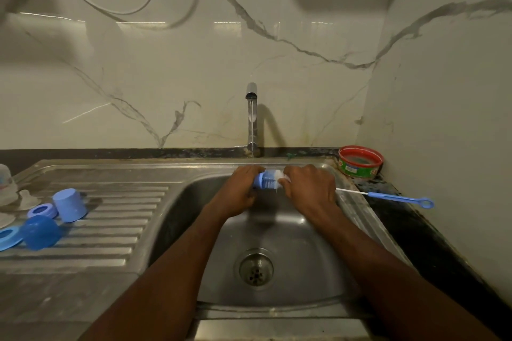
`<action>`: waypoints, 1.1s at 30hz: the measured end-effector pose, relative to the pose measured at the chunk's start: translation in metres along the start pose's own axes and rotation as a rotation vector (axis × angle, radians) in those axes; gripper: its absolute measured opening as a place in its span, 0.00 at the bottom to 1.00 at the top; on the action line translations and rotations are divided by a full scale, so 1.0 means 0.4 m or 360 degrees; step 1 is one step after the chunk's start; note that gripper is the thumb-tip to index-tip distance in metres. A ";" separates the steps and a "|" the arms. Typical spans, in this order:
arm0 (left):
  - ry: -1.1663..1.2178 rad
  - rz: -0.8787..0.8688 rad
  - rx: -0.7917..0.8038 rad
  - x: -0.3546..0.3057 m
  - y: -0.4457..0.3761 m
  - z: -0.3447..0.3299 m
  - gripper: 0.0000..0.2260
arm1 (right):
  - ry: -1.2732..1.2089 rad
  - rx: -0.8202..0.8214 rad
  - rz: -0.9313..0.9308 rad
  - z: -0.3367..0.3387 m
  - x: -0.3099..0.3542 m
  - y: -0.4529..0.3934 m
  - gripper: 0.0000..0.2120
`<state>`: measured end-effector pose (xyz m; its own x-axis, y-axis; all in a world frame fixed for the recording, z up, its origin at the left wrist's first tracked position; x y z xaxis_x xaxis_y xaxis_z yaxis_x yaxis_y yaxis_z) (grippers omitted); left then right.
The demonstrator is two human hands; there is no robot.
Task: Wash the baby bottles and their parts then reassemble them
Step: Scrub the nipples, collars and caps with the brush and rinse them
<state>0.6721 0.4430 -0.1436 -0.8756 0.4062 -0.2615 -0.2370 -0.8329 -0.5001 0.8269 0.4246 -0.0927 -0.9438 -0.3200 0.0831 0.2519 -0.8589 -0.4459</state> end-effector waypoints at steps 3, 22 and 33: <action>0.0015 -0.0046 -0.0164 0.009 -0.004 0.044 0.19 | -0.0061 0.0006 0.0129 -0.002 0.019 0.004 0.18; 0.0009 0.0081 0.0021 0.037 -0.005 -0.004 0.22 | 0.0068 0.0047 0.0109 0.004 0.029 0.013 0.17; 0.0103 0.0217 0.0052 0.080 -0.007 -0.043 0.18 | 0.0079 0.0027 0.0288 0.013 0.086 0.010 0.16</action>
<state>0.6520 0.4648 -0.1646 -0.8720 0.3107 -0.3783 -0.1319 -0.8933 -0.4297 0.7965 0.4080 -0.0870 -0.8919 -0.4503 -0.0412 0.4218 -0.7957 -0.4347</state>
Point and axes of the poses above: each hand's wrist, its own y-axis away from the middle knuckle, its own z-axis out of the back of the hand, x = y × z, the point moved 10 cm from there along -y, towards the middle knuckle, and after that the axes turned 8 degrees about -y, right-handed, at the moved point
